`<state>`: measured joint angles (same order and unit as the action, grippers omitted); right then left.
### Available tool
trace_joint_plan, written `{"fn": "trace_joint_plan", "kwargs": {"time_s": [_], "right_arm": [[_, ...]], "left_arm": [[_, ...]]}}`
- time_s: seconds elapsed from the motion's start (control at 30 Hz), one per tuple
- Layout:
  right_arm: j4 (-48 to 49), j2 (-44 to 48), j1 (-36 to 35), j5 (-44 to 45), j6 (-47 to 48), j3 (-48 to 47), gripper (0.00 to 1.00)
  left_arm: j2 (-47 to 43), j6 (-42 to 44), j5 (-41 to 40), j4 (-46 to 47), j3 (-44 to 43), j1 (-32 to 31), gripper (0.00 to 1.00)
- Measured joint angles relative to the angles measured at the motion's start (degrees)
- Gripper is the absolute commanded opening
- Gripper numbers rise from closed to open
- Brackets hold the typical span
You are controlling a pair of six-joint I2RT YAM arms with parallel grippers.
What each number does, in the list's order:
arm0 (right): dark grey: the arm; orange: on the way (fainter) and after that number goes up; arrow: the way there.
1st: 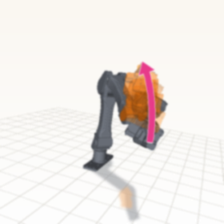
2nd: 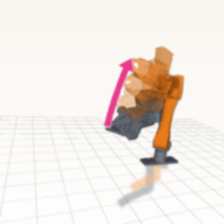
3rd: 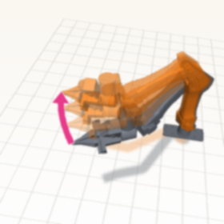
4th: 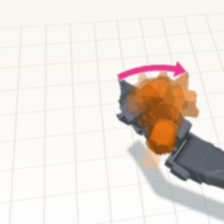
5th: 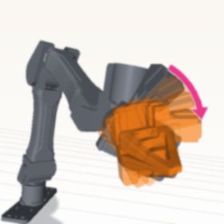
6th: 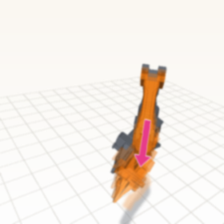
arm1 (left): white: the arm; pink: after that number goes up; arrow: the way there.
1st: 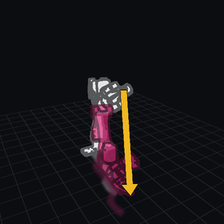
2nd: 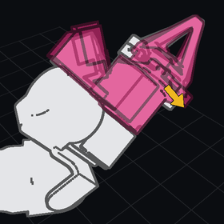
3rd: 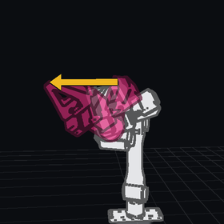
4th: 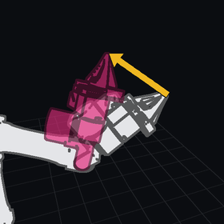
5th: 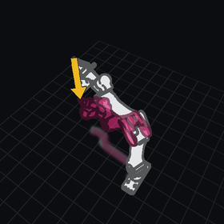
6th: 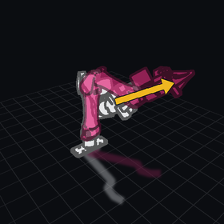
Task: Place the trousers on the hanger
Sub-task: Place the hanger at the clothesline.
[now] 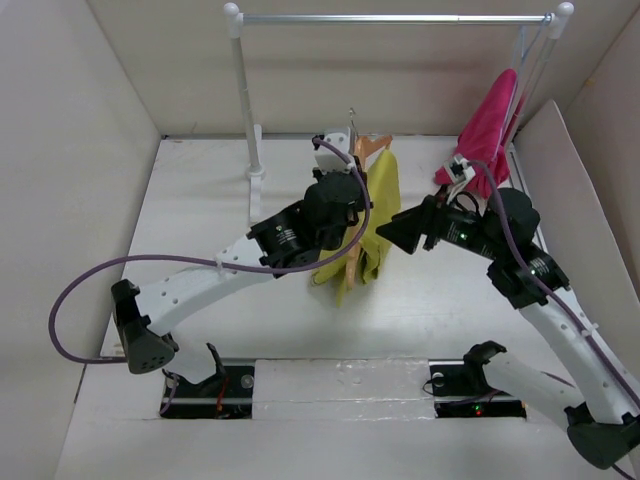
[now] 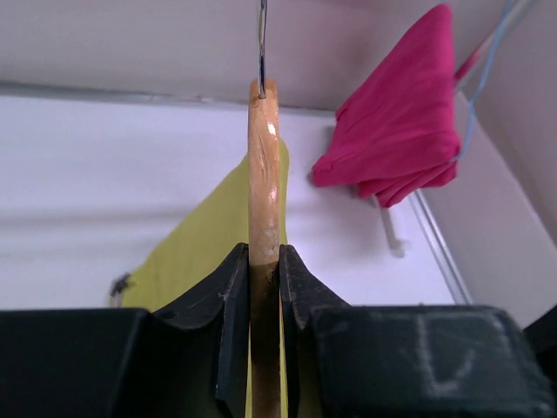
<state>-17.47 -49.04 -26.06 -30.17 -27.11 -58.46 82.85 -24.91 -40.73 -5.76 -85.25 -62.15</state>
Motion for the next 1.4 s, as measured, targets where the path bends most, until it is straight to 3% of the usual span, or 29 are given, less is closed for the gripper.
{"fn": "trace_joint_plan", "kwargs": {"time_s": [0.27,0.67,0.8,0.87,0.9,0.97,1.1,1.2,1.27,1.3,1.33,1.37,1.4], "right_arm": [[7.4,-7.3,-5.6,3.8,-6.6,-5.2,0.82],[23.0,-12.9,-9.3,3.8,-18.3,0.8,0.74],[28.0,-14.4,-10.6,3.6,-21.3,1.5,0.46],[29.6,-14.8,-11.7,3.8,-22.1,1.5,0.47],[30.0,-14.8,-12.0,3.9,-22.4,1.5,0.53],[30.8,-15.2,-12.0,4.1,-22.9,1.5,0.56],[32.7,-16.7,-13.1,4.5,-24.5,1.0,0.12],[32.6,-17.8,-13.3,5.8,-27.6,1.1,0.0],[33.4,-17.8,-13.4,6.4,-27.2,1.1,0.0],[33.7,-17.7,-13.4,6.6,-27.3,1.1,0.0],[33.9,-17.6,-13.5,6.6,-27.4,1.1,0.0],[33.9,-17.5,-13.6,6.7,-27.7,1.1,0.0],[33.8,-17.4,-13.6,6.6,-27.9,1.1,0.0]], "left_arm": [[0.0,2.6,0.0,-0.3,-5.0,-1.4,0.0],[-0.1,8.4,-3.8,0.9,-5.0,-1.1,0.0],[-0.1,10.1,-5.3,1.1,-5.0,-1.0,0.0],[-0.1,10.7,-5.4,1.5,-5.0,-1.0,0.0],[-0.1,11.0,-5.5,1.8,-5.0,-1.0,0.0],[-0.1,11.2,-5.7,3.0,-5.0,-1.0,0.0],[-0.2,11.6,-5.8,3.9,-4.9,-0.6,0.0],[-0.5,12.3,-5.8,3.9,-4.7,-0.4,0.0],[-0.5,12.3,-5.3,4.3,-4.7,0.2,0.0],[-0.5,12.3,-4.7,4.4,-4.7,0.3,0.02],[-0.6,12.3,-4.3,4.4,-4.7,0.4,0.11],[-0.8,12.3,-3.9,4.3,-4.7,0.5,0.32],[-0.9,12.1,-3.4,4.5,-4.7,0.5,0.41]]}}
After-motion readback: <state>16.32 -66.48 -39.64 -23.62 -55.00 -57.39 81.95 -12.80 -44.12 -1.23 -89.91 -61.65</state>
